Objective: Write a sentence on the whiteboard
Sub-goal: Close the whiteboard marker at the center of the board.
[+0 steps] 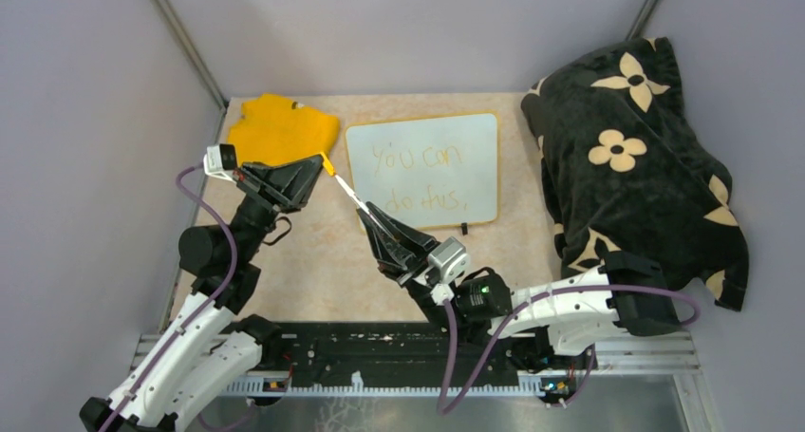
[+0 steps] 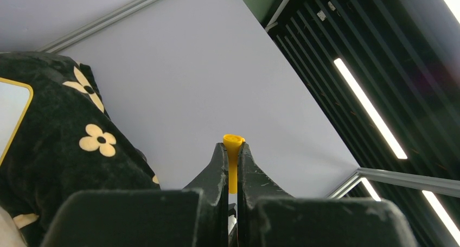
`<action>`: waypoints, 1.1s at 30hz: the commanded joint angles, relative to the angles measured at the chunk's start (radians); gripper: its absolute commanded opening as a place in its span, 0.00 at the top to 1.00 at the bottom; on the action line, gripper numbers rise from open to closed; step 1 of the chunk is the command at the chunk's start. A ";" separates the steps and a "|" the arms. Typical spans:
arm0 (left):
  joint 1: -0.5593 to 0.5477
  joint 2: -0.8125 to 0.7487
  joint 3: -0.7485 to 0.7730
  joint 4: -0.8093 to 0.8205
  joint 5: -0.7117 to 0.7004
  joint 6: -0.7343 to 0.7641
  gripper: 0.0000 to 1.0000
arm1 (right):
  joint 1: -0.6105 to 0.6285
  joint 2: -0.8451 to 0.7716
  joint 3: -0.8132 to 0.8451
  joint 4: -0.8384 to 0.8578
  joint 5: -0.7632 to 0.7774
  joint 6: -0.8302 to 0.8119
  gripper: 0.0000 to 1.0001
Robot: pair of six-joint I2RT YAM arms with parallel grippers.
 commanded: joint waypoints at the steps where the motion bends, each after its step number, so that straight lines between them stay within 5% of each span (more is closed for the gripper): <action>1: -0.001 -0.014 0.004 0.027 -0.011 0.002 1.00 | 0.009 -0.007 0.027 0.042 0.009 0.006 1.00; 33: 0.000 -0.001 0.041 0.026 -0.004 0.017 1.00 | 0.009 -0.008 0.020 0.022 0.016 0.022 1.00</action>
